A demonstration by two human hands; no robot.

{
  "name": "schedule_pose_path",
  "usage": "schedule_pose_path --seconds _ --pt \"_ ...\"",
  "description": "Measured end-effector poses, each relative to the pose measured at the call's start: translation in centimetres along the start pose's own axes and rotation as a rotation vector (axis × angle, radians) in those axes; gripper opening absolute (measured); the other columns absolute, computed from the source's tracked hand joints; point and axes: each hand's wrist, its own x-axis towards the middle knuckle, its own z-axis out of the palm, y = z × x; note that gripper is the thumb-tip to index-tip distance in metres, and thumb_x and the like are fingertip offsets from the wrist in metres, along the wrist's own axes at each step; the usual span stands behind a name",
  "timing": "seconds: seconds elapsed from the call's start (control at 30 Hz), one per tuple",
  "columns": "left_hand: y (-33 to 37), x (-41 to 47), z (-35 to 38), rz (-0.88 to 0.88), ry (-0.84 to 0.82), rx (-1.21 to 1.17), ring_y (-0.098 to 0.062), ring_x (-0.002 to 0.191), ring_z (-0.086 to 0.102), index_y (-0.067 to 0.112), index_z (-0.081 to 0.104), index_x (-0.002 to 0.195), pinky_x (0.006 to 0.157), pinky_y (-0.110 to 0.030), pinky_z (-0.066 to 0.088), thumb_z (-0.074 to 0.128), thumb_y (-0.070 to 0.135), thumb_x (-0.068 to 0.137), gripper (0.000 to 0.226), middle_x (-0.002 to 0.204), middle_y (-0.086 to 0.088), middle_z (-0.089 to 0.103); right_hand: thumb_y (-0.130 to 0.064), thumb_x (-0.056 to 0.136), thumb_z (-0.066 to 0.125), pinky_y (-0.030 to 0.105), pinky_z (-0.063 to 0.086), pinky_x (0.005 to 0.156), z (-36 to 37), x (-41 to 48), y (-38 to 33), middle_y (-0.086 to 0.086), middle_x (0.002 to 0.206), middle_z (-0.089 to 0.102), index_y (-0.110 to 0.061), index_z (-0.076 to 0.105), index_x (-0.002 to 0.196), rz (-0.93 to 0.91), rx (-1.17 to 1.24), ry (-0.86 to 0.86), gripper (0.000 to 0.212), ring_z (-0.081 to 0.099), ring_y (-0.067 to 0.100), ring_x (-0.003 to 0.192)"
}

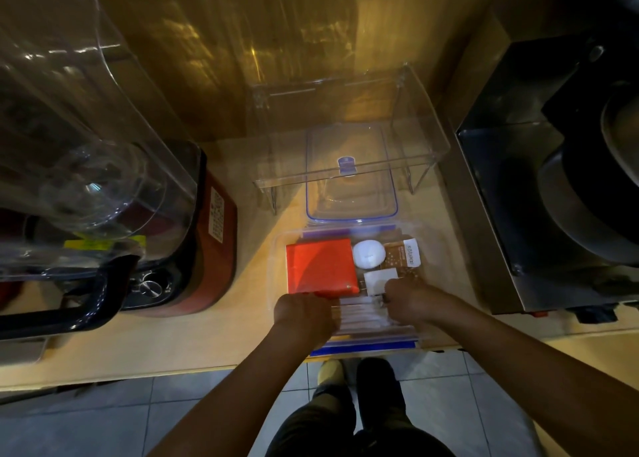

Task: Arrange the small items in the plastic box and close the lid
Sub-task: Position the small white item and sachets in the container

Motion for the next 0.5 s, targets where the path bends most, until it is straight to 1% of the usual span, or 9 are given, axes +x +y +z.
schedule_pose_path --seconds 0.1,0.2,0.27,0.33,0.37,0.43,0.5 --pt "-0.2 0.1 -0.3 -0.02 -0.074 0.033 -0.024 0.112 0.056 0.025 0.044 0.132 0.092 -0.033 0.049 0.048 0.045 0.093 0.044 0.125 -0.001 0.058 -0.007 0.089 0.046 0.024 0.044 0.079 0.1 -0.1 -0.1 0.014 0.116 0.062 -0.002 0.059 0.111 -0.014 0.053 -0.027 0.026 0.058 0.023 0.104" --pt "-0.6 0.0 -0.6 0.0 -0.135 0.027 -0.023 0.116 0.054 0.032 0.038 0.137 0.095 -0.036 0.049 0.047 0.046 0.092 0.047 0.129 0.0 0.055 -0.006 0.089 0.047 0.028 0.047 0.08 0.2 0.0 0.0 0.015 0.113 0.064 0.0 0.06 0.109 -0.027 0.045 -0.061 0.025 0.061 0.027 0.103" --pt "-0.7 -0.2 -0.4 0.025 -0.084 0.03 -0.024 0.113 0.057 0.032 0.038 0.136 0.092 -0.035 0.05 0.048 0.044 0.093 0.047 0.128 -0.002 0.056 -0.008 0.088 0.05 0.032 0.048 0.081 0.1 -0.1 0.2 0.014 0.111 0.064 -0.001 0.06 0.107 -0.01 0.031 -0.039 0.023 0.061 0.026 0.1" --pt "-0.9 -0.3 -0.2 0.083 0.033 0.026 -0.025 0.103 0.062 0.026 0.045 0.131 0.086 -0.035 0.053 0.05 0.039 0.093 0.041 0.12 -0.005 0.062 -0.007 0.088 0.05 0.03 0.049 0.08 0.1 0.2 0.6 0.013 0.109 0.064 -0.003 0.059 0.105 -0.026 0.065 -0.006 0.02 0.06 0.022 0.095" --pt "-1.1 -0.4 -0.1 0.12 0.075 0.019 -0.025 0.1 0.064 0.025 0.047 0.13 0.084 -0.036 0.053 0.051 0.036 0.092 0.039 0.117 -0.006 0.064 -0.006 0.088 0.05 0.031 0.05 0.083 0.1 0.2 0.8 0.013 0.109 0.063 -0.004 0.059 0.105 -0.04 0.086 0.01 0.019 0.06 0.021 0.096" --pt "-1.4 -0.3 0.1 0.203 0.096 0.001 -0.026 0.103 0.063 0.028 0.044 0.132 0.086 -0.039 0.054 0.055 0.029 0.091 0.043 0.12 -0.006 0.063 -0.007 0.088 0.05 0.03 0.05 0.085 0.3 0.1 0.9 0.011 0.11 0.063 -0.005 0.059 0.107 -0.055 0.086 0.004 0.021 0.059 0.02 0.095" --pt "-1.8 -0.2 0.4 0.235 0.067 -0.044 -0.027 0.109 0.06 0.03 0.041 0.135 0.089 -0.041 0.053 0.057 0.024 0.089 0.049 0.127 -0.005 0.059 -0.009 0.088 0.05 0.026 0.046 0.08 0.3 0.0 0.6 0.01 0.11 0.063 -0.005 0.061 0.107 -0.067 0.019 -0.033 0.021 0.056 0.016 0.09"
